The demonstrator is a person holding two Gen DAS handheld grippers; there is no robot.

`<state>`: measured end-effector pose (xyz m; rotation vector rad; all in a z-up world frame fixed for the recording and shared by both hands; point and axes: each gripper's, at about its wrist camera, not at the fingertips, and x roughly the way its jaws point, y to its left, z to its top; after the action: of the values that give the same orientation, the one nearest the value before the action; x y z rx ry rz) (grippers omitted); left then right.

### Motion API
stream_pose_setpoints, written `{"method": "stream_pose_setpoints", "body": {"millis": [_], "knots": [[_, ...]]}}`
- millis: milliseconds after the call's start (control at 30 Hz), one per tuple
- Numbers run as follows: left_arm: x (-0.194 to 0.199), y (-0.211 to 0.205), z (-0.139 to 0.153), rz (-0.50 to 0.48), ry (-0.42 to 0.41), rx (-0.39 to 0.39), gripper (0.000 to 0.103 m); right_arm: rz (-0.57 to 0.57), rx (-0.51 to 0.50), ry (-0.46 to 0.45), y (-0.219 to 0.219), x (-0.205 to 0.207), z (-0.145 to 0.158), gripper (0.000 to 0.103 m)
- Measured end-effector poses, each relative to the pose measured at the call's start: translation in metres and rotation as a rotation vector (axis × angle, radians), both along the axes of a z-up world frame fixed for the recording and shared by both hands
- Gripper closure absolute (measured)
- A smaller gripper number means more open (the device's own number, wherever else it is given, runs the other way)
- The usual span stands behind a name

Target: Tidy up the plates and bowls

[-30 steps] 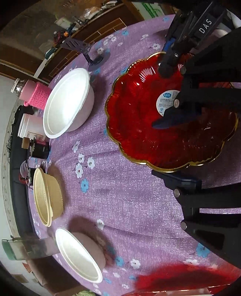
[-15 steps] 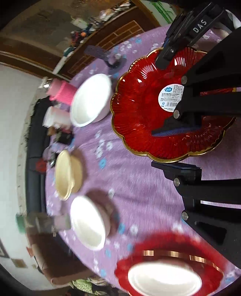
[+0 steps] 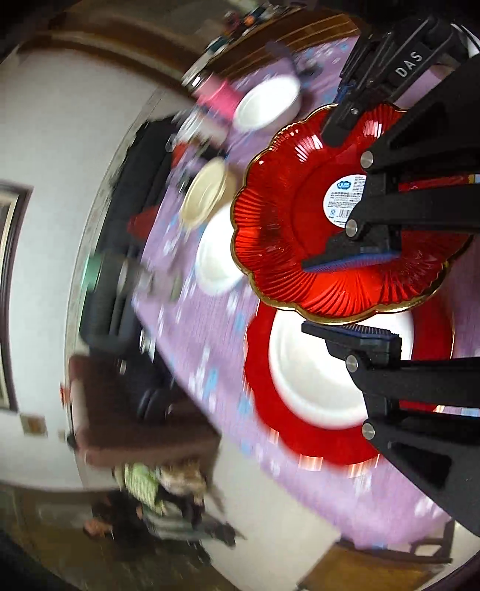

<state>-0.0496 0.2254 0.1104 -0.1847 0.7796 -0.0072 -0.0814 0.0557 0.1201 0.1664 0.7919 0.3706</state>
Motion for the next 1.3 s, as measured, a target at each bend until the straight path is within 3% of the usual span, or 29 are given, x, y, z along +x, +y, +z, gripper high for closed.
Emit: {"method": "stream_pose_setpoints", "body": {"millis": [267, 500, 633, 867, 933, 1000, 1300], "knots": [[0.015, 0.063, -0.024, 0.139, 0.057, 0.034, 0.078, 0.086, -0.041, 0.035, 0.079, 0.035, -0.021, 0.087], [0.023, 0.073, -0.049, 0.146, 0.118, 0.015, 0.078, 0.079, -0.071, 0.091, 0.088, 0.054, -0.046, 0.086], [0.024, 0.073, -0.051, 0.146, 0.111, 0.011, 0.077, 0.081, -0.07, 0.093, 0.089, 0.056, -0.048, 0.086], [0.021, 0.075, -0.043, 0.133, 0.088, -0.044, 0.047, 0.08, -0.059, 0.087, 0.091, 0.054, -0.05, 0.084], [0.018, 0.076, -0.039, 0.138, 0.072, -0.053, 0.042, 0.075, -0.047, 0.088, 0.09, 0.055, -0.051, 0.078], [0.014, 0.078, -0.034, 0.133, 0.061, -0.075, 0.041, 0.065, -0.031, 0.083, 0.088, 0.055, -0.052, 0.057], [-0.019, 0.088, -0.014, 0.174, -0.01, -0.14, 0.037, 0.045, -0.004, 0.02, 0.077, 0.041, -0.037, 0.051]]}}
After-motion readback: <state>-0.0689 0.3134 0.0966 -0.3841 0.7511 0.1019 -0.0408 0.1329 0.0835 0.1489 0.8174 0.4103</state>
